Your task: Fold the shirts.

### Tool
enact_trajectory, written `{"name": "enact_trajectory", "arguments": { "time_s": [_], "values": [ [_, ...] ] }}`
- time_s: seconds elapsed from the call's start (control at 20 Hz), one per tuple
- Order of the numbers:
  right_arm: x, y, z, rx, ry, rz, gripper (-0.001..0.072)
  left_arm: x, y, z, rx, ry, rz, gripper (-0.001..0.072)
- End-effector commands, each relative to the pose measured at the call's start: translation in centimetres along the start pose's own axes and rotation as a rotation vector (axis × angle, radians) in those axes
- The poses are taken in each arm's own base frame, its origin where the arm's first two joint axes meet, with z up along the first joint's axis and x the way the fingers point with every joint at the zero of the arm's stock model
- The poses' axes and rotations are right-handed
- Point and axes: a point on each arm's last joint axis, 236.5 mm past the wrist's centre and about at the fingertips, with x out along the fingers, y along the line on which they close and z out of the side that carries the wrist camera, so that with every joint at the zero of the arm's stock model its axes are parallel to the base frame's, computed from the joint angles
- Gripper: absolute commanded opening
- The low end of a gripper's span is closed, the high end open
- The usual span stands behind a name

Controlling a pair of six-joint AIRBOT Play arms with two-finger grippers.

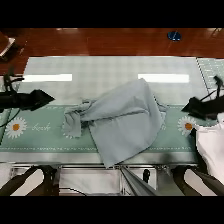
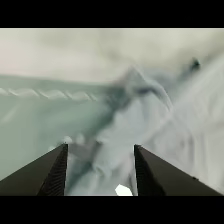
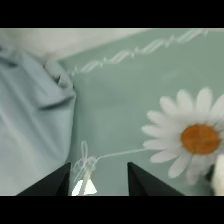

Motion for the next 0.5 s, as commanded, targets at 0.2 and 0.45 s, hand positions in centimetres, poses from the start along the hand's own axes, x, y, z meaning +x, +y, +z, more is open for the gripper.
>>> {"name": "enact_trajectory", "arguments": {
  "time_s": [0.2,0.45],
  "values": [
    [5.0,1.7,-13.3,0.030,0.303,0.234,0.0407,7.3,-1.0,-5.4,0.002,0.342,-0.203,0.0506],
    [6.4,1.1,-15.6,0.035,0.358,0.198,0.0407,10.5,-2.0,-8.5,0.049,0.478,-0.227,0.0258]
  ]
}}
